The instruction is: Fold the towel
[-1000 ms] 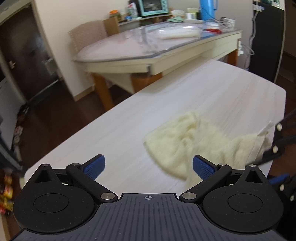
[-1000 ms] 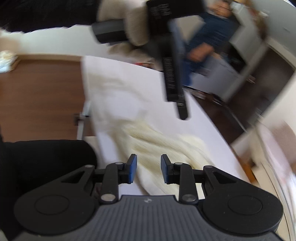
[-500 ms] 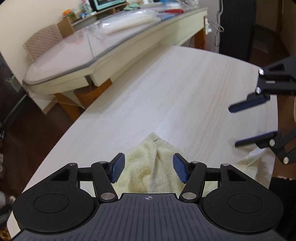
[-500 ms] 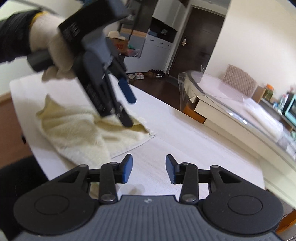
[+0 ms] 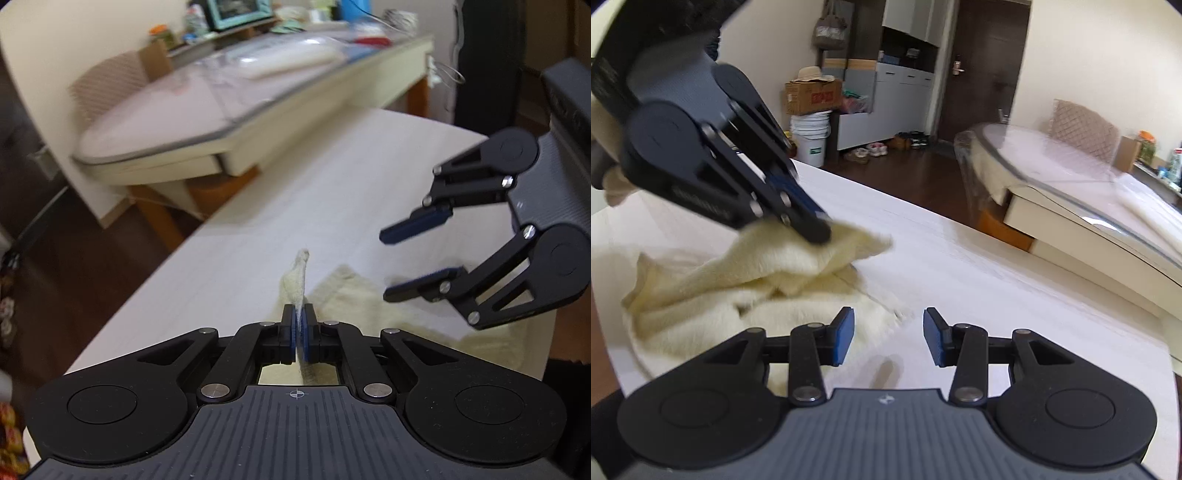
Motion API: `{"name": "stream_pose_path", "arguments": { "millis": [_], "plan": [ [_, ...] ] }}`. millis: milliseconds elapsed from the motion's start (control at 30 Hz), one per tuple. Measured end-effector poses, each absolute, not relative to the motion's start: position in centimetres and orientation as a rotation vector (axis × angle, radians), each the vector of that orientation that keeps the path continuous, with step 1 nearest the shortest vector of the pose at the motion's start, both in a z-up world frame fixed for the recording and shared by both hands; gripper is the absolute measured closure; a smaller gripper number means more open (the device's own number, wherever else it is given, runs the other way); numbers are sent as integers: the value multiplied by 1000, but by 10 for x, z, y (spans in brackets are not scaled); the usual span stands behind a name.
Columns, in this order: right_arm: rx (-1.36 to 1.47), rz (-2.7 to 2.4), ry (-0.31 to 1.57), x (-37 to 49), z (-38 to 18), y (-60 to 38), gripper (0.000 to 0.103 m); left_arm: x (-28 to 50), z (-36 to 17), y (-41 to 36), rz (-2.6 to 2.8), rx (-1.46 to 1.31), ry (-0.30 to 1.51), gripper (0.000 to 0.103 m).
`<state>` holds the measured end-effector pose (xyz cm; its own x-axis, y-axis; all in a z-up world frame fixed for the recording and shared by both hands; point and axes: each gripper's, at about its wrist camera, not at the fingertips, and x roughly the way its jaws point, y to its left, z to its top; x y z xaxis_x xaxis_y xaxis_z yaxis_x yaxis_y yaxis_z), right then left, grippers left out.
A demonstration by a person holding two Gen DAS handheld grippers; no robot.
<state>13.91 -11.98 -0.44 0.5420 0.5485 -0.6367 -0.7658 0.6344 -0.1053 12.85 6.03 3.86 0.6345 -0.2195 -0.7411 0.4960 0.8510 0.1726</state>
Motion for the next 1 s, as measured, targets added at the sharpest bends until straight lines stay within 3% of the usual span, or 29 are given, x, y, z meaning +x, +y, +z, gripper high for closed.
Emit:
{"name": "stream_pose_path", "arguments": {
  "millis": [333, 533, 667, 800, 900, 1000],
  "plan": [
    [-530, 723, 645, 162, -18, -112, 53, 114, 29, 151, -197, 227, 822, 100],
    [-626, 536, 604, 178, -21, -139, 53, 123, 10, 157, -192, 139, 823, 99],
    [-652, 459, 577, 193, -25, -147, 43, 129, 4, 152, -184, 148, 818, 99],
    [-621, 476, 545, 183, -20, -150, 48, 133, 0, 147, -169, 169, 814, 98],
    [-521, 554, 517, 164, -8, -166, 48, 134, -3, 144, -155, 184, 811, 93],
    [-421, 689, 492, 139, 6, -191, 48, 118, 3, 153, -113, 167, 802, 64]
  ]
}}
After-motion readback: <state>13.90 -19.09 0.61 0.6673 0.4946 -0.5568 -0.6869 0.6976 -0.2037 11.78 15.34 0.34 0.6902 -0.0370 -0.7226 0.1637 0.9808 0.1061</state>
